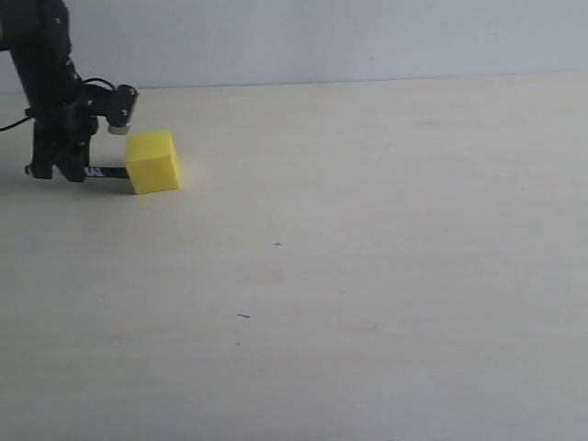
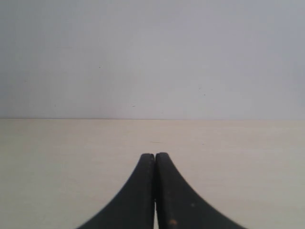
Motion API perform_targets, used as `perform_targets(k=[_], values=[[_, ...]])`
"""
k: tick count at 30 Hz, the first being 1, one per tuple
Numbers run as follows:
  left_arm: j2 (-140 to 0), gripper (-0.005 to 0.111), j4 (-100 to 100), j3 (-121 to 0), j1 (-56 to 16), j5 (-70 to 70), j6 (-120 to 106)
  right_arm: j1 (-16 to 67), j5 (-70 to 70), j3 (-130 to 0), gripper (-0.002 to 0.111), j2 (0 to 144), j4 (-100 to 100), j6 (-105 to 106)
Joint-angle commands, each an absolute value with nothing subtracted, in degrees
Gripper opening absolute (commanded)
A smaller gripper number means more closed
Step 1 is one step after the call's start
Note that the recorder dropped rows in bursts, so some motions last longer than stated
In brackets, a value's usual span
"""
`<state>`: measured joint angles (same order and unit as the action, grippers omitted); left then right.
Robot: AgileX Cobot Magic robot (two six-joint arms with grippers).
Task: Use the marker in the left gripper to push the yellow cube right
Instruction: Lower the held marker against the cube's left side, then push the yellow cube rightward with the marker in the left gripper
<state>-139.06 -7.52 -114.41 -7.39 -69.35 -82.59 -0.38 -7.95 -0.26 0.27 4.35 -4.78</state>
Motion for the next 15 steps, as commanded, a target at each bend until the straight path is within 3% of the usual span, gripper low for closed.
perform_targets(k=[1, 15], values=[[-138.93, 0.000, -7.42, -116.28, -9.23, -69.30, -81.55, -0.33, -7.67, 0.00, 0.000, 0.00, 4.43, -4.75], [-138.97, 0.000, -7.17, -117.29, -5.55, -69.96, -74.37, -0.33, -7.67, 0.00, 0.000, 0.00, 4.43, -4.75]])
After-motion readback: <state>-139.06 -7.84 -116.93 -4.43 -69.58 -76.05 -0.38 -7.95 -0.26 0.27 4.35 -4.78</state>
